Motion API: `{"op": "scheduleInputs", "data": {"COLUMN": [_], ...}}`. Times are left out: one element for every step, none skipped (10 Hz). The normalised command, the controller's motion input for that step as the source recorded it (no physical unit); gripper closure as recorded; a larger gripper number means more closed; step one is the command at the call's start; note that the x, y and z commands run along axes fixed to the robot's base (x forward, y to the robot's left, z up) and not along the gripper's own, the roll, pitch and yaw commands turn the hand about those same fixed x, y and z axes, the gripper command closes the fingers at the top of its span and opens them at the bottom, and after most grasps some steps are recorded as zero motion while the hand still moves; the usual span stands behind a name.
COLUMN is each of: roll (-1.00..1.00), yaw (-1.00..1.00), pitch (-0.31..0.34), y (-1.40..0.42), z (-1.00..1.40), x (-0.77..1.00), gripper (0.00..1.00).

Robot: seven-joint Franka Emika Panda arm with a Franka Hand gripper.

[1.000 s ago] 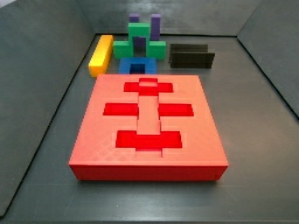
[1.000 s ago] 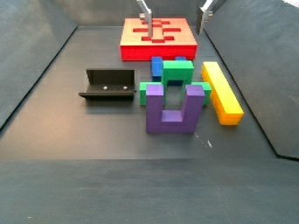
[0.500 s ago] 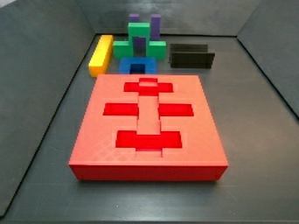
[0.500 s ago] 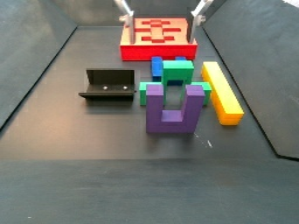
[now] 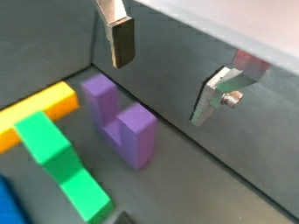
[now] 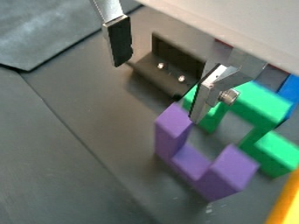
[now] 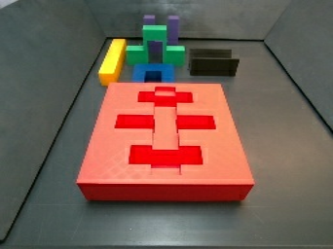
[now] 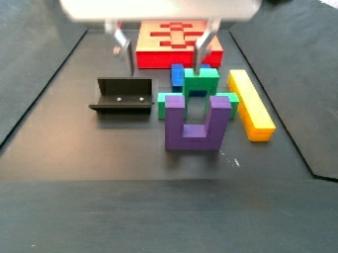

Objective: Pick up the purple object. Move up. Move to above the board. Insert the purple object.
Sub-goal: Pick up the purple object.

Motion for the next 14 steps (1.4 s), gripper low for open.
{"op": "scheduleInputs", "data": {"roll": [-0.1, -0.18, -0.18, -0.11, -0.09, -0.12, -0.18, -0.23, -0.28, -0.27, -0.28, -0.08, 0.04, 0.16], "yaw": [-0.36, -0.44, -0.29, -0.14, 0.0, 0.0, 0.19, 0.38, 0.5, 0.52, 0.5, 0.25, 0.06, 0.0], "pitch": [0.123, 0.113, 0.067, 0.067, 0.004, 0.0, -0.061, -0.127, -0.17, -0.2, -0.23, -0.16, -0.097, 0.0], "y": [0.21, 0.14, -0.04, -0.12, -0.18, -0.21, -0.13, 0.0, 0.0, 0.0, 0.0, -0.06, -0.12, 0.0], "z": [-0.3, -0.03, 0.05, 0.01, -0.05, -0.21, -0.12, -0.03, 0.0, -0.03, -0.13, -0.19, -0.31, -0.24], "x": [0.6, 0.32, 0.0, 0.01, 0.0, -0.17, -0.27, -0.29, -0.41, -0.36, -0.3, -0.25, 0.0, 0.29], "gripper": [0.0, 0.0, 0.0, 0.0, 0.0, 0.0, 0.0, 0.0, 0.0, 0.0, 0.0, 0.0, 0.0, 0.0]}}
